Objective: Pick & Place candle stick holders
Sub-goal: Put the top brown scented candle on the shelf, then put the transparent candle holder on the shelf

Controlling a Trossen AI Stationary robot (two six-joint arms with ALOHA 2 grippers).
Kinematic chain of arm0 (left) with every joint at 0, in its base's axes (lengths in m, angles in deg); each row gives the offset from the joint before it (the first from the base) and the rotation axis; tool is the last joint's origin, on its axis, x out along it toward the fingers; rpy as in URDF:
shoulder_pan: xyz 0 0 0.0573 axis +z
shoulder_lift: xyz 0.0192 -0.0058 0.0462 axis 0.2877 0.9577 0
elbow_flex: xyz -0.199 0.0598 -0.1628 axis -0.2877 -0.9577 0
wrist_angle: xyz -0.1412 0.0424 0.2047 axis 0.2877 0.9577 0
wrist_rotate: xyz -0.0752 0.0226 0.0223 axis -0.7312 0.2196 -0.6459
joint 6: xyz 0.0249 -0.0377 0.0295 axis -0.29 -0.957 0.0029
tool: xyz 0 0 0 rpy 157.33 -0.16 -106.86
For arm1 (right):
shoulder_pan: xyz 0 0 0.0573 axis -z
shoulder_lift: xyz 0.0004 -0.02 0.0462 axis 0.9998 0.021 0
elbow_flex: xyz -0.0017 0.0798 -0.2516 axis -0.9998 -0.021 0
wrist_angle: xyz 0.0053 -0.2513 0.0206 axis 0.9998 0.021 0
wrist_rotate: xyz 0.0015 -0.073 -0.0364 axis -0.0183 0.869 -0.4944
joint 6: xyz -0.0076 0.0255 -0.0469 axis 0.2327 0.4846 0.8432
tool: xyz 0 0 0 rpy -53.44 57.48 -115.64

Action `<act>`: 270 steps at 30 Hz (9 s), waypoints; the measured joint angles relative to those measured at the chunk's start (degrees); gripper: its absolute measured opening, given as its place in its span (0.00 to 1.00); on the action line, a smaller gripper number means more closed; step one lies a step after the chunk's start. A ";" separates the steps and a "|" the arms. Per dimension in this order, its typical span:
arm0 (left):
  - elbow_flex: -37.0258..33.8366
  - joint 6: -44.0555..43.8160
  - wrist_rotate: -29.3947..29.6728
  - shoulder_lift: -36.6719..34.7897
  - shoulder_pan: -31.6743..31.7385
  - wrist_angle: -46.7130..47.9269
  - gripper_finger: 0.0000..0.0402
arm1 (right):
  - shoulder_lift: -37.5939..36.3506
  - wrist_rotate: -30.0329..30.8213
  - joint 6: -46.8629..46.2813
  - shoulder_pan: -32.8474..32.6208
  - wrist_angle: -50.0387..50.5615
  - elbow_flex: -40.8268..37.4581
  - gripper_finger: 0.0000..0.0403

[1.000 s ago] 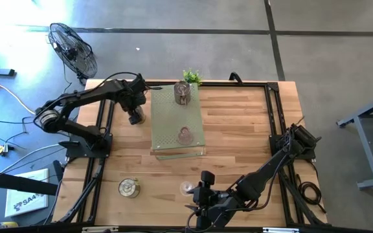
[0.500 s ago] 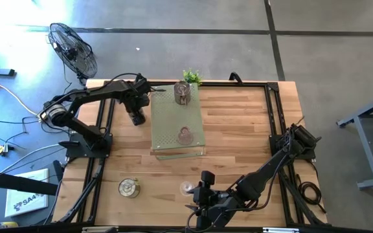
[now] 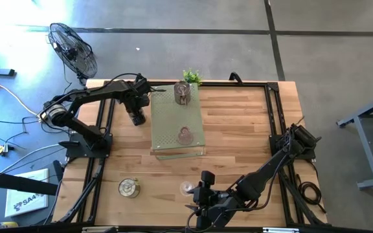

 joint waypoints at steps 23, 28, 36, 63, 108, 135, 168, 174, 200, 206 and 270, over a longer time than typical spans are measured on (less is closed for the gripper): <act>0.00 0.62 5.28 0.00 -0.03 0.01 0.99 | 0.00 0.02 -0.02 0.00 0.02 0.00 0.52; 0.00 0.30 6.28 0.00 -0.02 -0.05 0.99 | 0.00 0.01 -0.02 0.00 0.02 0.00 0.52; 0.00 -1.95 6.41 0.00 -0.02 -0.01 0.99 | 0.00 0.02 -0.02 0.00 0.00 0.00 0.52; -0.09 -3.30 10.63 -1.93 -0.02 6.69 0.89 | 0.00 0.00 0.28 -0.02 0.02 0.00 0.52; 25.01 -8.32 10.08 -18.84 -0.92 32.17 0.89 | 0.00 0.83 1.49 -0.02 0.00 0.00 0.52; 37.62 -10.17 4.60 -7.43 -7.11 29.69 0.89 | 0.00 1.11 -0.31 -0.02 -0.02 0.00 0.52; 49.96 -8.44 4.99 9.97 -12.79 26.57 0.90 | 0.24 6.80 -7.23 -3.45 0.13 0.00 0.52; 49.96 -8.76 4.08 11.37 -12.79 26.14 0.90 | 1.04 5.82 -7.75 -3.45 0.59 -0.02 0.52; 49.94 -7.50 0.01 12.37 -12.82 25.16 0.91 | 1.14 5.35 -7.58 -3.45 0.79 -0.02 0.52; 49.94 -7.33 0.14 12.37 -12.81 25.12 0.91 | 1.14 5.33 -7.58 -3.43 0.81 -0.02 0.52; 63.80 -11.47 -12.17 -1.52 -13.45 37.58 0.98 | 1.16 5.14 -8.20 -4.42 1.27 -0.02 0.52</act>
